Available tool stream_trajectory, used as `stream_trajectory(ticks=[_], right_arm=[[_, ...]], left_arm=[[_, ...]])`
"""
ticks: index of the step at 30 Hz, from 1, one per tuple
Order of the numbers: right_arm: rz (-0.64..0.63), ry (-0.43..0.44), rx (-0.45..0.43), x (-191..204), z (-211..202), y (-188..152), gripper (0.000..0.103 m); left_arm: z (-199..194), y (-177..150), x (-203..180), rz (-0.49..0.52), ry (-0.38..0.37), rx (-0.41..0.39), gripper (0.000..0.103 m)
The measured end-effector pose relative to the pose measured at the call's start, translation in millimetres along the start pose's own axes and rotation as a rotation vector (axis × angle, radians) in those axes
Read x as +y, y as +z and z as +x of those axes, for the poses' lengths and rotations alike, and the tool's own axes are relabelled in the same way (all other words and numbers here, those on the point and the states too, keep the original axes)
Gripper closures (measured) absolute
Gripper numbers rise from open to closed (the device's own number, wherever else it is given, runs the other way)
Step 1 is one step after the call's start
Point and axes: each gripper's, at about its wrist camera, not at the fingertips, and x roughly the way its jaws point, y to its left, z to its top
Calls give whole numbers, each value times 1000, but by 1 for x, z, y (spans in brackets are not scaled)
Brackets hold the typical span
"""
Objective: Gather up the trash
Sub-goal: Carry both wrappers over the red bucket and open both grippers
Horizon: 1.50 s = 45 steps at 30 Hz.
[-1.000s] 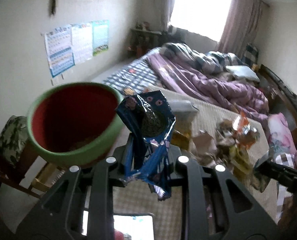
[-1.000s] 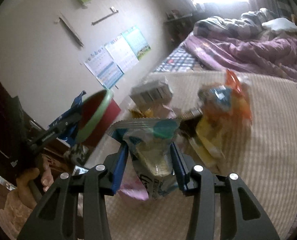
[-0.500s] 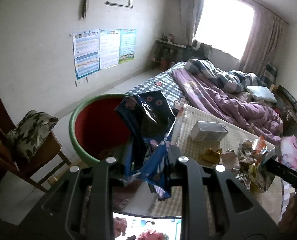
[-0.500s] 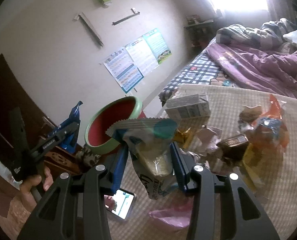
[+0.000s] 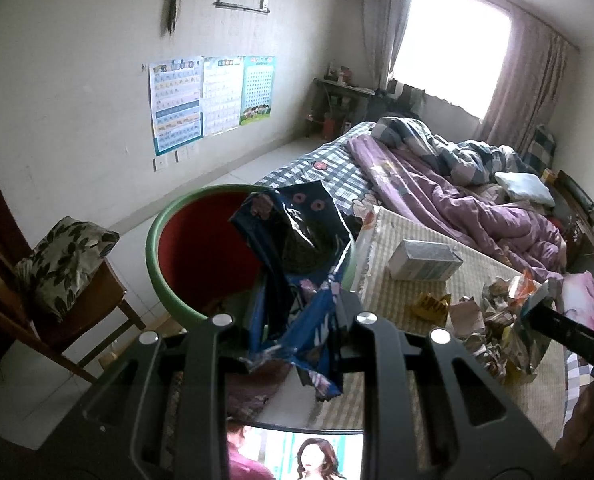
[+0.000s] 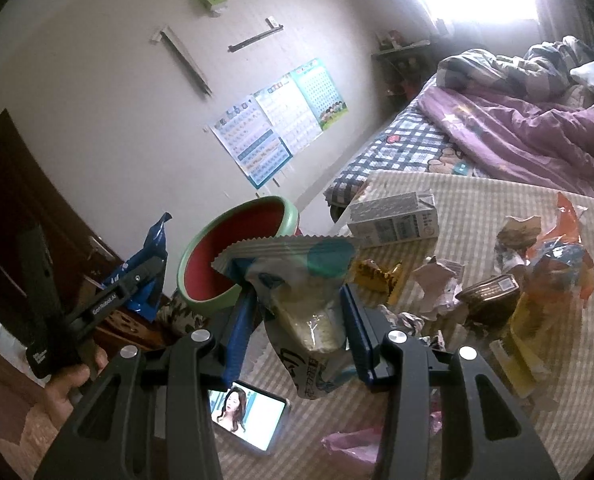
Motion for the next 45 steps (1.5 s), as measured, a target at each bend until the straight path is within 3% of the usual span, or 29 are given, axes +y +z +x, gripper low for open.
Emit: stream_trajectory(ticks=[27, 45], right_arm=[[1, -29, 52, 51, 63, 2, 60], [-28, -44, 29, 91, 114, 32, 59]], left_arm=[[32, 11, 50, -15, -41, 50, 79], [72, 30, 76, 49, -106, 95, 79]])
